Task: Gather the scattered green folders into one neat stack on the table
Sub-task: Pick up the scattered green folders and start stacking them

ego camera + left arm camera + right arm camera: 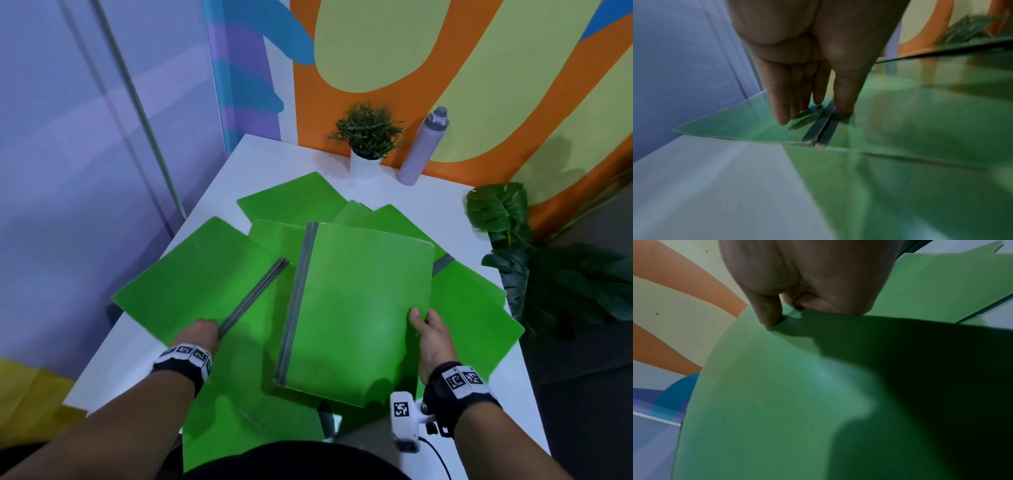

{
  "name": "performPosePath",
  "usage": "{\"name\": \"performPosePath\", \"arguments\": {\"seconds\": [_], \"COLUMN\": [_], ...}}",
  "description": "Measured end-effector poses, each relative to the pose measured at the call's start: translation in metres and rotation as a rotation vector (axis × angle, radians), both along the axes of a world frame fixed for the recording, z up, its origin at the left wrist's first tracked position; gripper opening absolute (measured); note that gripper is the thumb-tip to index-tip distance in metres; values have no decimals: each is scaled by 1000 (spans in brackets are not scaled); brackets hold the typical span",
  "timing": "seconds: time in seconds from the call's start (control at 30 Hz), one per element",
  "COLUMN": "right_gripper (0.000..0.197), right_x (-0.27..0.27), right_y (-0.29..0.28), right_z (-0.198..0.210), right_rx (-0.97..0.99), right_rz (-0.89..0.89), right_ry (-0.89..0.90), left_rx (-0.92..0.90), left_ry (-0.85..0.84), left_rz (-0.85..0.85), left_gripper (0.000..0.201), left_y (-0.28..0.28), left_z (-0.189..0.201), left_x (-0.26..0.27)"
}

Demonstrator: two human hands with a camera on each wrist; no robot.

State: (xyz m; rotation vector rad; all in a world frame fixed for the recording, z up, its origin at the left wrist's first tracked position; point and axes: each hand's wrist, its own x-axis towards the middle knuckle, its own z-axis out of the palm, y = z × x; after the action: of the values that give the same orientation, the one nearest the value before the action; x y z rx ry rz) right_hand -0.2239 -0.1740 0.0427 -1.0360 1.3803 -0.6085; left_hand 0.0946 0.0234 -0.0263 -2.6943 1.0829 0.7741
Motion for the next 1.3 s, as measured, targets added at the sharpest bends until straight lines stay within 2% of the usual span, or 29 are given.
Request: {"name": "performPosePath", "arguments": {"seconds": [0.17, 0.3, 0.37, 0.47, 0.57, 0.67, 0.77, 0.83, 0.93, 0.97, 1.03, 1.07, 1.13, 1.2, 1.27, 1.3], "right_gripper": [71, 72, 71, 69, 57, 46, 57, 66, 59, 56, 52, 51, 48, 40, 40, 47], "right_x": [-2, -5, -5, -2, 12, 31, 39, 36, 24, 22, 22, 25, 32, 35, 31, 26], "right_y": [8, 6, 2, -6, -16, -19, -15, -11, -11, -10, -8, -8, -10, -18, -30, -36], "right_z": [-6, -2, 2, 10, 16, 25, 23, 18, 15, 14, 9, 5, -2, -8, -18, -26], "right_rx": [10, -4, -8, 6, 11, -14, 21, 62, 4, -16, -32, -35, -47, -108, -238, -296], "right_rz": [2, -1, -10, -23, -43, -79, -64, -44, -59, -53, -10, 19, 94, 212, 358, 423], "right_ry": [21, 16, -12, -77, -155, -251, -314, -298, -177, -143, -100, -101, -102, -1, 281, 463], "left_rx": [58, -40, -172, -480, -803, -956, -959, -934, -828, -751, -590, -567, -636, -729, -768, -776], "left_ry": [-36, -94, -165, -244, -219, 2, 410, 661, 939, 995, 951, 836, 589, 471, 426, 404], "left_rz": [-109, -3, 47, 71, 104, 189, 246, 299, 430, 459, 409, 344, 321, 386, 439, 460], "left_gripper": [20, 17, 16, 13, 15, 11, 30, 30, 17, 24, 57, 56, 29, 16, 12, 11], "left_y": [1, -6, -7, -5, 0, -3, -11, -17, -24, -26, -30, -33, -42, -47, -49, -49], "left_z": [2, 31, 61, 114, 154, 162, 141, 129, 126, 125, 124, 123, 121, 120, 123, 125], "left_x": [0, 0, 1, 1, -2, -10, -24, -39, -53, -54, -57, -60, -65, -66, -62, -59]}}
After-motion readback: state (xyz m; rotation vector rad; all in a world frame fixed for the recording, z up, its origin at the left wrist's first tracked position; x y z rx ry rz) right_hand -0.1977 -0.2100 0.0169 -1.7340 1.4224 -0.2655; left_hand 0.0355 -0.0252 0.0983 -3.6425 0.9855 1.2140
